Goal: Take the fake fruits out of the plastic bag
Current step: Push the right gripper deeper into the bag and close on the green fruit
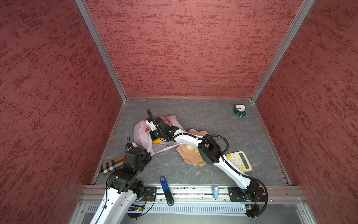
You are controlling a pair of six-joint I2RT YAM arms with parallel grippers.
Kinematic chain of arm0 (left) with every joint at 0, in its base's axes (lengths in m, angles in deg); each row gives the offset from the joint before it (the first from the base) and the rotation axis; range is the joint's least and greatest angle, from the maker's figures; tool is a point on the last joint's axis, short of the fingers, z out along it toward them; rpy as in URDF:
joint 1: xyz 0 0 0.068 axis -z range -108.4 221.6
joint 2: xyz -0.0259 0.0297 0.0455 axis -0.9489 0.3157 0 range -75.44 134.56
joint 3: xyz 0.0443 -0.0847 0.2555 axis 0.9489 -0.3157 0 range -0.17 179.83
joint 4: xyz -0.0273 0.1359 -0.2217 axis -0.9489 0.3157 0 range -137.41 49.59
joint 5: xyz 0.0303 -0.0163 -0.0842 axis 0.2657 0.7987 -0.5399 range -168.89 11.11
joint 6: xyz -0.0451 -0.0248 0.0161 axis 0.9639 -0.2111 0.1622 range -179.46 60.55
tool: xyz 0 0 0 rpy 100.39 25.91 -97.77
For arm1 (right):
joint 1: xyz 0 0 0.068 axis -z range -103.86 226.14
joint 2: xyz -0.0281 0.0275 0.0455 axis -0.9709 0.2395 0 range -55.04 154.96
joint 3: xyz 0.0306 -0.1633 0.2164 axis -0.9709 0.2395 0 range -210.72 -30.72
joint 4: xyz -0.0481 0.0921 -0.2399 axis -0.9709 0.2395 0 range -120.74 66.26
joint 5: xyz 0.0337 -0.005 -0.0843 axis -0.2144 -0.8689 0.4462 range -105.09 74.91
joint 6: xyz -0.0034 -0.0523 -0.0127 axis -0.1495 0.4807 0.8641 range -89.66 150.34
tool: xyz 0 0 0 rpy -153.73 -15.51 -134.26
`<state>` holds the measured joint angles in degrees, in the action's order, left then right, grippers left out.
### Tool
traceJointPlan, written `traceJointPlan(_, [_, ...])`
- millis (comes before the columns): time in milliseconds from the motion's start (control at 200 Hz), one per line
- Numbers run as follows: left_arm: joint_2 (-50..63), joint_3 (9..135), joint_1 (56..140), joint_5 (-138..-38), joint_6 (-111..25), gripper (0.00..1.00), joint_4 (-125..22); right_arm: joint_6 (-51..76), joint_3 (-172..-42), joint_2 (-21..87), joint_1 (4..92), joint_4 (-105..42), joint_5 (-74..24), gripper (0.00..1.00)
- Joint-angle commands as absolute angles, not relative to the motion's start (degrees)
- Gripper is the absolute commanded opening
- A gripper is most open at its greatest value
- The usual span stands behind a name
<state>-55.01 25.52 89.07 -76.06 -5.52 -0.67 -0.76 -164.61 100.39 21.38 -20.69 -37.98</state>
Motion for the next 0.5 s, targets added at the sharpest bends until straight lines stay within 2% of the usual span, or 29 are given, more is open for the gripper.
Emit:
traceJointPlan(0, [-54.62, 25.21, 89.35, -76.48, -6.72, 0.05, -1.84, -1.83, -166.16, 102.66, 20.97, -19.04, -38.82, 0.73])
traceJointPlan(135, [-54.67, 25.49, 89.35, -76.44, -6.88, 0.05, -1.71, -1.83, -166.24, 102.74, 21.02, -19.02, -38.91, 0.63])
traceJointPlan(496, [-56.01, 26.8, 89.27, -74.95, -7.03, 0.05, 0.05, -0.27, -165.42, 100.81, 21.03, -18.31, -38.81, 0.46])
